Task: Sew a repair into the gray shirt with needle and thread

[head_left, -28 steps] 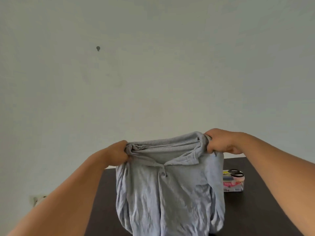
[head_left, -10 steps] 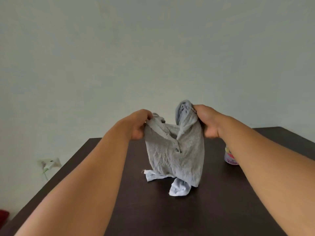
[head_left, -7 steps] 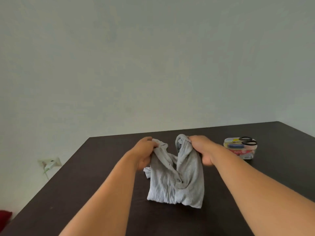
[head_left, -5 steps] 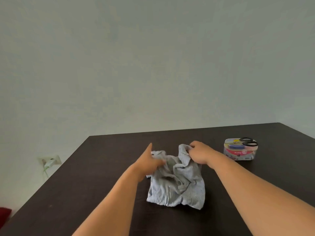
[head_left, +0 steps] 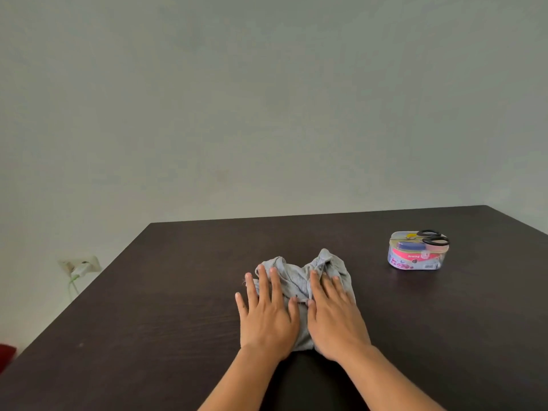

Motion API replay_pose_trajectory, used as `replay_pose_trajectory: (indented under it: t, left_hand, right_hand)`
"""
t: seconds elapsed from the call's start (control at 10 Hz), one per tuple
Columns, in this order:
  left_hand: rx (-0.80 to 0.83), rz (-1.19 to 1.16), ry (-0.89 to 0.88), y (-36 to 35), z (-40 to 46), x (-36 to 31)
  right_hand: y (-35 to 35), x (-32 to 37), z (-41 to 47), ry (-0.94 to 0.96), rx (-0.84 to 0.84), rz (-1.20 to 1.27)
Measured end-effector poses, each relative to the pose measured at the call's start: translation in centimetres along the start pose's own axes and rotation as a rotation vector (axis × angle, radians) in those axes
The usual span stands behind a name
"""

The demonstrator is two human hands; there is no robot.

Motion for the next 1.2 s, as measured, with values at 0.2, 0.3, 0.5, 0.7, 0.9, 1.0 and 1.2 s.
replay_pose_trajectory:
  t: [0.2,0.3,0.5,0.7,0.9,1.0,1.2]
  left_hand:
    - [0.112,-0.008,-0.035,0.2,-0.2,0.3]
    - [0.111,-0.023,-0.026,-0.1,0.8,0.1]
    - [0.104,-0.041,-0.016,-1.2,4.0,-0.2]
    - [0.1,-0.047,-0.029,-2.0,8.1,0.4]
    - [0.091,-0.044,-0.028,-2.8,10.6,1.0]
    - [0.08,-0.045,-0.031,-2.9,11.1,1.1]
    - [-0.029,-0.173,0.038,-2.7,10.7,1.3]
  right_hand:
    - [-0.4,-0.5,0.4,0.014,-0.013,0.05]
    - [-0.6,-0.8,1.3,0.013,-0.025,0.074]
    - [-1.4,-1.2,4.1,-0.019,-0.054,0.13]
    - [-2.2,-1.8,8.0,-0.005,-0.035,0.16]
    - [-3.2,-2.7,11.1,0.029,-0.015,0.18]
    - [-3.5,-2.8,11.6,0.043,-0.031,0.187]
    - [-2.5,-2.8,10.4,-0.009,-0.18,0.337]
Point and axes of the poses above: each hand's wrist, its own z-axis towards the middle knuckle, its own y-axis out of the back of the hand, x = y × z, the point moved 2 cm from there along z, towards the middle knuckle, and after that the axes turned 13 degrees about -x, right-handed, at the moved point
